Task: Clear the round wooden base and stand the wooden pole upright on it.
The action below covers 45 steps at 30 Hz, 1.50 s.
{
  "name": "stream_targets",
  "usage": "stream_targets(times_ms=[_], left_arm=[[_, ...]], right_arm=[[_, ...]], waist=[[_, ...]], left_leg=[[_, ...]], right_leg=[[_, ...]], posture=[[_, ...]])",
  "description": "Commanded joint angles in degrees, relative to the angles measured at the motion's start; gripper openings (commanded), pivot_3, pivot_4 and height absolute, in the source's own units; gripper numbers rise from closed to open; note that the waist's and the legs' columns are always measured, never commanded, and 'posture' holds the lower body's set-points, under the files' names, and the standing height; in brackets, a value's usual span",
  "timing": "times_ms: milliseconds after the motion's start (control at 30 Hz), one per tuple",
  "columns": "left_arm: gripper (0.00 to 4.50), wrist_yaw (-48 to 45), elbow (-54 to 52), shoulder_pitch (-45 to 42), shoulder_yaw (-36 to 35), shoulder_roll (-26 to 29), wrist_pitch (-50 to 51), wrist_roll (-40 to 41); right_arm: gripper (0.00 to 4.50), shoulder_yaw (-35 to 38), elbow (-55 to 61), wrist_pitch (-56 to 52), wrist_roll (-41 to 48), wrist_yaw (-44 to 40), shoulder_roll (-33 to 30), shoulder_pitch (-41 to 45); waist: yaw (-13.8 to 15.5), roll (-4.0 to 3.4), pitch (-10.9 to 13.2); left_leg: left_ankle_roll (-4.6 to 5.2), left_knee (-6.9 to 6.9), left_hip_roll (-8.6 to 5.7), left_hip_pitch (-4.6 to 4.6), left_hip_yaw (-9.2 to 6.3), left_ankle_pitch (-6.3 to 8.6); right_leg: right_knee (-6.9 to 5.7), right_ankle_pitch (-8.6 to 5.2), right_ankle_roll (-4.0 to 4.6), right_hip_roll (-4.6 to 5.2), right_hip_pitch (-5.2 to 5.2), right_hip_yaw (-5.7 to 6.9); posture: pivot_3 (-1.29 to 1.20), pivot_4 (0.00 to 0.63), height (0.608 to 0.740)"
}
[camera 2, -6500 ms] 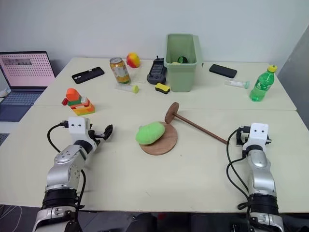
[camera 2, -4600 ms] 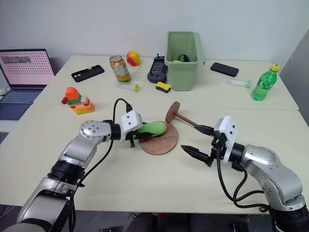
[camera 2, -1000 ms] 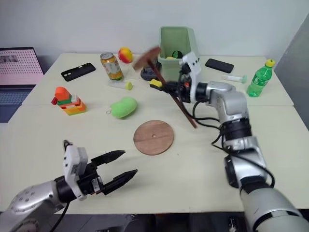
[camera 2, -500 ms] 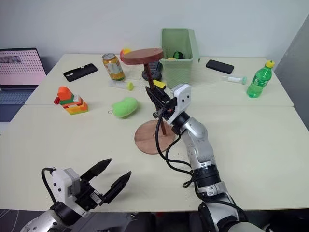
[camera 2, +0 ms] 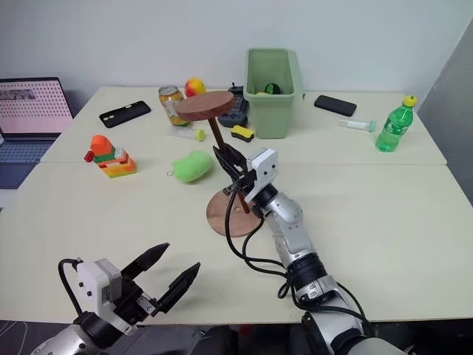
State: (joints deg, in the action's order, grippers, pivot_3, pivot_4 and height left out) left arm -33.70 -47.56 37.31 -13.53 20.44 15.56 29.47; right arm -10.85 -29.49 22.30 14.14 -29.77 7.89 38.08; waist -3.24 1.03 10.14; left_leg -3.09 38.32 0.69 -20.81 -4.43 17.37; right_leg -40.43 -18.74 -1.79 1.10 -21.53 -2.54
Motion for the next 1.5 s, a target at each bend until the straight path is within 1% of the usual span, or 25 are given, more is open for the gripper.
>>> stream_targets(times_ms=[33, 167, 267, 367, 600, 900, 1133, 1500], left_arm=[[4.5, 0.68, -3.16, 0.86, -0.62, 0.29, -1.2, 1.27], [4.5, 1.82, -4.08, 0.18, -1.48, 0.76, -0.17, 2.09], [4.5, 2.53, -3.95, -0.57, -1.86, 1.19, 0.29, 2.73], [4.5, 2.24, -2.41, -0.98, -2.02, 1.52, -0.25, 2.77], [4.5, -1.24, 5.83, -3.93, -2.82, 1.78, -3.48, 2.39], [4.5, -3.03, 7.15, 0.18, 0.46, -0.41, -9.12, -0.79], [4.5, -4.86, 9.56, 2.3, 0.94, -1.41, -13.31, -1.52], [4.5, -7.93, 13.42, 3.8, 0.4, -1.92, -18.53, -0.69]], right_arm=[[0.23, -0.64, -4.83, 1.36, 0.94, 0.27, 10.14, 5.62], [0.23, 0.52, -9.1, 4.35, 1.15, 2.48, 11.28, 10.78], [0.23, 0.48, -10.34, 5.71, 0.89, 4.29, 11.13, 12.41], [0.23, -0.41, -10.21, 6.38, 1.01, 4.44, 11.12, 11.88], [0.23, -2.97, -7.73, 5.62, 1.54, 4.76, 12.09, 9.72], [0.23, -4.81, -7.74, 5.69, 2.3, 5.83, 13.1, 10.29], [0.23, -5.26, -6.75, 5.23, 3.25, 5.76, 13.02, 10.37], [0.23, -7.15, -1.76, 2.73, 4.81, 6.48, 12.71, 8.97]], waist=[[-0.03, 0.02, -0.03], [-0.03, 0.01, -0.02], [0.01, 0.01, -0.01], [0.0, 0.0, -0.01], [-0.02, -0.04, 0.02], [-0.03, -0.03, 0.03], [-0.05, -0.03, 0.04], [-0.05, -0.04, 0.08]], left_leg=[[0.0, -0.16, 0.0, 0.22, 0.0, 0.0], [0.0, -0.27, 0.04, 0.23, -0.06, 0.0], [-0.01, -0.28, 0.05, 0.15, -0.13, 0.0], [-0.01, -0.29, 0.04, 0.07, -0.15, 0.0], [-0.01, -0.35, 0.06, 0.04, -0.13, 0.0], [-0.01, -0.37, 0.06, -0.03, -0.12, 0.0], [-0.01, -0.37, 0.06, -0.02, -0.12, 0.0], [-0.01, -0.39, 0.06, -0.06, -0.12, 0.0]], right_leg=[[0.13, -0.01, 0.02, 0.0, 0.2, -0.01], [0.24, -0.01, 0.03, -0.02, 0.21, -0.01], [0.29, -0.01, 0.03, -0.01, 0.2, -0.01], [0.4, -0.01, 0.04, 0.0, 0.19, 0.0], [0.45, -0.01, 0.04, 0.0, 0.14, 0.0], [0.53, -0.01, 0.03, 0.05, 0.1, -0.03], [0.53, -0.01, 0.03, 0.04, 0.1, -0.03], [0.55, -0.01, 0.03, 0.05, 0.08, -0.03]], posture=[[0.0, 0.15, 0.74], [0.0, 0.15, 0.74], [0.0, 0.15, 0.74], [0.0, 0.15, 0.74], [0.0, 0.15, 0.74], [0.0, 0.15, 0.74], [0.0, 0.15, 0.74], [0.0, 0.15, 0.74]])
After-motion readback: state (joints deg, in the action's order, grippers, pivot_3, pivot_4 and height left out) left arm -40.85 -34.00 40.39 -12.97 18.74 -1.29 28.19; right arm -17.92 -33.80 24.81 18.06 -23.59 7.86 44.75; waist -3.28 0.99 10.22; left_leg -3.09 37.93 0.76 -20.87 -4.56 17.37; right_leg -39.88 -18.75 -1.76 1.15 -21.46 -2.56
